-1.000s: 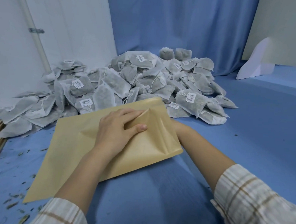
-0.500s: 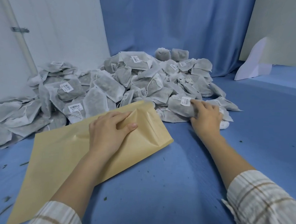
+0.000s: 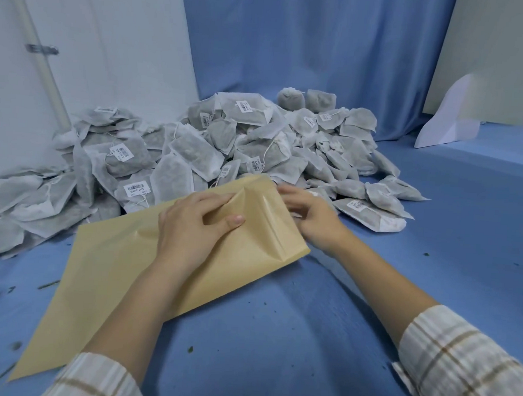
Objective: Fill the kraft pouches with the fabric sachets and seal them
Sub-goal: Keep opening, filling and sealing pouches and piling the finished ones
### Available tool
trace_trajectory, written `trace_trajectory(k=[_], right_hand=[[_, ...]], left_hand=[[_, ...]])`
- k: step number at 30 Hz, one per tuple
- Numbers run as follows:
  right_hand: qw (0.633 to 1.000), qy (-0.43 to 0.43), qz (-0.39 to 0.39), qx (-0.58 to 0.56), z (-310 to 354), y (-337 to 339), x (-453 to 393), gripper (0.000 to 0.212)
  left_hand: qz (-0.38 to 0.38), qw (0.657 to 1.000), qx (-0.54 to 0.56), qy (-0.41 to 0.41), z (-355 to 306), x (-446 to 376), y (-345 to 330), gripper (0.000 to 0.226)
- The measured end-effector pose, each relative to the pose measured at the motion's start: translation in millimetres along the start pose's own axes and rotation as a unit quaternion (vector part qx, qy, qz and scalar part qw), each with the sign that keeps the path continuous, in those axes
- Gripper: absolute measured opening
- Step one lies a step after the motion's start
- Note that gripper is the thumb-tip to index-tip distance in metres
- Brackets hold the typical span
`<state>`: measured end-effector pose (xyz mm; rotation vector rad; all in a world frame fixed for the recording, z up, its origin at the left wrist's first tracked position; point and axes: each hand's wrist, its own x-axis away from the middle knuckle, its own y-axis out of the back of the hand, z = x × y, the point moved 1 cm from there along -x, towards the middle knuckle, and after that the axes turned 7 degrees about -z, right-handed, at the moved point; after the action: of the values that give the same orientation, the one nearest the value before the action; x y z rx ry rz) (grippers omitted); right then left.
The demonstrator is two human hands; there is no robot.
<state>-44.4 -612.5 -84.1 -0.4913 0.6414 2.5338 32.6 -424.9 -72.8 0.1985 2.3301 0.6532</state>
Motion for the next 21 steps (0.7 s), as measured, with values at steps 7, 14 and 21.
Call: trace_trajectory(k=[7,14,21], right_hand=[[0.975,-0.204,0.064,0.057,-7.2,-13.6,-9.0,0.03],[0.902,-0.041,-0.101,0.417,-39.2,6.9,-13.9,0.041],[0.909,-0.153,-0.073,0.381,-57.6,17.5,-17.0,0.049]], left_hand=[[0.057,0.996,0.03,-0.054,-20.4,9.6,-17.1,0.034],[-0.032,0.994,-0.099,-0.013,-0.8,2.5,-8.7,0.036],[-0.024,0.993,-0.114,-0.017,1.9,3.1,-10.9,0.038]])
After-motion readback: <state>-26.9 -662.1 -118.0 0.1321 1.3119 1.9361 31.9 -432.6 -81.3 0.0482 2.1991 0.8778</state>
